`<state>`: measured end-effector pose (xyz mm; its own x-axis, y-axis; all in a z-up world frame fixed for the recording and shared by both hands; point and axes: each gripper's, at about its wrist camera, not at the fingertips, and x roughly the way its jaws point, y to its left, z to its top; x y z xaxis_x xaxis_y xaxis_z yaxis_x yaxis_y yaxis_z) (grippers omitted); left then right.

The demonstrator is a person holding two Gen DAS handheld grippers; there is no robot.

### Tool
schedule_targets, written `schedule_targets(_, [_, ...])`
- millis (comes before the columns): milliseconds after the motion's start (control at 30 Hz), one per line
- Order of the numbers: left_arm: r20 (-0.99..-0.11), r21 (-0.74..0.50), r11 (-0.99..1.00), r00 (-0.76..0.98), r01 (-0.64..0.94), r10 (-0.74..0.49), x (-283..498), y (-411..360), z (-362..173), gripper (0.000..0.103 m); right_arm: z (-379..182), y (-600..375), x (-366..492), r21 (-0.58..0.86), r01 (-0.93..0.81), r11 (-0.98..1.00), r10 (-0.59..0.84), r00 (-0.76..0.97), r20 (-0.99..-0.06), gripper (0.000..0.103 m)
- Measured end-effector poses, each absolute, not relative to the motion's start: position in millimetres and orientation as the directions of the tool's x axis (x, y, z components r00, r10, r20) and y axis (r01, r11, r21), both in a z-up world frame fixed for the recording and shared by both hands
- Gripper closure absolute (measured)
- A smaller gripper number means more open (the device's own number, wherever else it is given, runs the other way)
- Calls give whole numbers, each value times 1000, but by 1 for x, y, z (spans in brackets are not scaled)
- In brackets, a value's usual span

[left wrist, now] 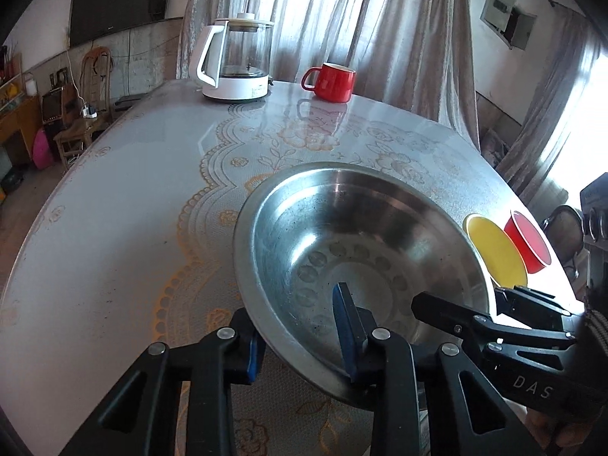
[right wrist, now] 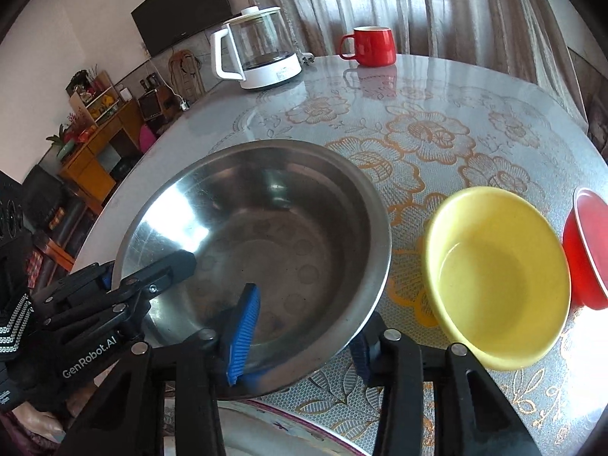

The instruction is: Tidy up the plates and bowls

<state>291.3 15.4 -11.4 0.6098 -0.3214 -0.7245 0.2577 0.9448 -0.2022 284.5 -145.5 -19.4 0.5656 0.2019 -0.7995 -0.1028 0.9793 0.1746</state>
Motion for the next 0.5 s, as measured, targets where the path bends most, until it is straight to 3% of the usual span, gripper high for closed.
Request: schedule_targets(500, [-691,-206,972,686,117,-229,214,88,3,66,2,-77,249,167,-269,949,295,560,-774,60])
